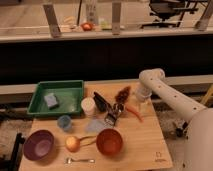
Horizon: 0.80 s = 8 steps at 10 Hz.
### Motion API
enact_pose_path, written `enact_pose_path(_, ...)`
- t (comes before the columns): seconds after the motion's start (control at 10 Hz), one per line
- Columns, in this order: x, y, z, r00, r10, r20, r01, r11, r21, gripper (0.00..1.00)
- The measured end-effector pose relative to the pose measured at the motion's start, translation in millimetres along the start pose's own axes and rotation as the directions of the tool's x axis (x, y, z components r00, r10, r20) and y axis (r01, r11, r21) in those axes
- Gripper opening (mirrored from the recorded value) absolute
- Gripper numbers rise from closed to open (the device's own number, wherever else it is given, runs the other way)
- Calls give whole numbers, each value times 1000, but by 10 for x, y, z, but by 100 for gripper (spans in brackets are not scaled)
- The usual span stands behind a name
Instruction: Place pepper in red bowl
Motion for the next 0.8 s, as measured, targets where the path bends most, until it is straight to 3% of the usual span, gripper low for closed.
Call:
enact_pose_path(0.3, -56, 5, -4, 993, 117, 9, -117, 993, -22, 80)
enact_pose_path(0.8, -187, 49, 121, 975, 222, 1, -221, 975, -26, 78)
